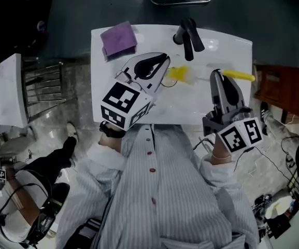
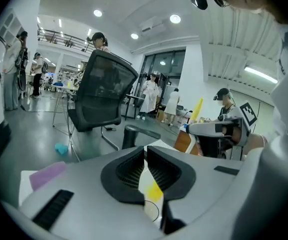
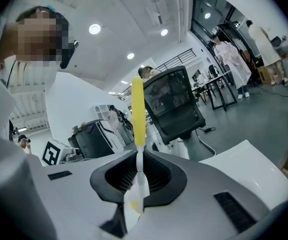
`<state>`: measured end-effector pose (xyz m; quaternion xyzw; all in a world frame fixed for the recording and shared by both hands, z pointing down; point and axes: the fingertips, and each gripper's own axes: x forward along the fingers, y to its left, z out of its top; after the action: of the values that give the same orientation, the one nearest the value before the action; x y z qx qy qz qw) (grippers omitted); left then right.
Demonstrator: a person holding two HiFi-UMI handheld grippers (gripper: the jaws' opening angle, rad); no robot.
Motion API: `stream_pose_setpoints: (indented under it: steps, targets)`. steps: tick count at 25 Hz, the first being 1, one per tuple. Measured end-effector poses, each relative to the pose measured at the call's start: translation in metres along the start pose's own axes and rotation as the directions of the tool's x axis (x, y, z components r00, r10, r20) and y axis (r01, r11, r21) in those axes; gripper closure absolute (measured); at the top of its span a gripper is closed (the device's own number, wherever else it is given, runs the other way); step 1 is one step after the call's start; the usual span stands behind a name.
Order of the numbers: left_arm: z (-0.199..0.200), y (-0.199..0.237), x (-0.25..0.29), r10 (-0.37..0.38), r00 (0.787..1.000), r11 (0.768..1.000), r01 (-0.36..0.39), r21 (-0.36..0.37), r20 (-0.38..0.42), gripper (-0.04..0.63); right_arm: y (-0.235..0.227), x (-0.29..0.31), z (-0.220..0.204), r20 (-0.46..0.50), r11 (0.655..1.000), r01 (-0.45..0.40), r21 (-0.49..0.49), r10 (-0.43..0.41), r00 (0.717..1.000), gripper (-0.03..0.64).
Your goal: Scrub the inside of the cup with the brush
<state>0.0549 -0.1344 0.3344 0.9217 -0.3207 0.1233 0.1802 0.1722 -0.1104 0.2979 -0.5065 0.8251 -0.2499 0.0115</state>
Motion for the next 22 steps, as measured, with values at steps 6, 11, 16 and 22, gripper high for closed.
stream_pose_setpoints:
  steps: [6, 11, 16, 22]
  targets:
    - [-0.012, 0.009, -0.015, -0.007, 0.997, 1.0, 0.007, -0.002, -0.076, 0.584, 0.011, 0.004, 0.013, 0.003, 0.999, 0.038, 0.016, -0.038, 0.999, 0.561]
    - [-0.037, 0.007, -0.003, -0.018, 0.989, 1.0, 0.017, -0.006, -0.147, 0.57, -0.001, 0.002, 0.014, -0.001, 0.997, 0.066, 0.026, -0.066, 0.998, 0.56]
    - [-0.073, 0.003, 0.005, -0.059, 0.973, 0.998, 0.059, -0.008, -0.225, 0.51, -0.009, 0.005, 0.006, -0.002, 0.996, 0.088, 0.032, -0.088, 0.996, 0.56]
    - [-0.111, -0.012, 0.011, -0.121, 0.94, 0.99, 0.139, 0.032, -0.318, 0.419, -0.016, 0.003, -0.002, -0.002, 0.993, 0.111, 0.035, -0.111, 0.994, 0.56]
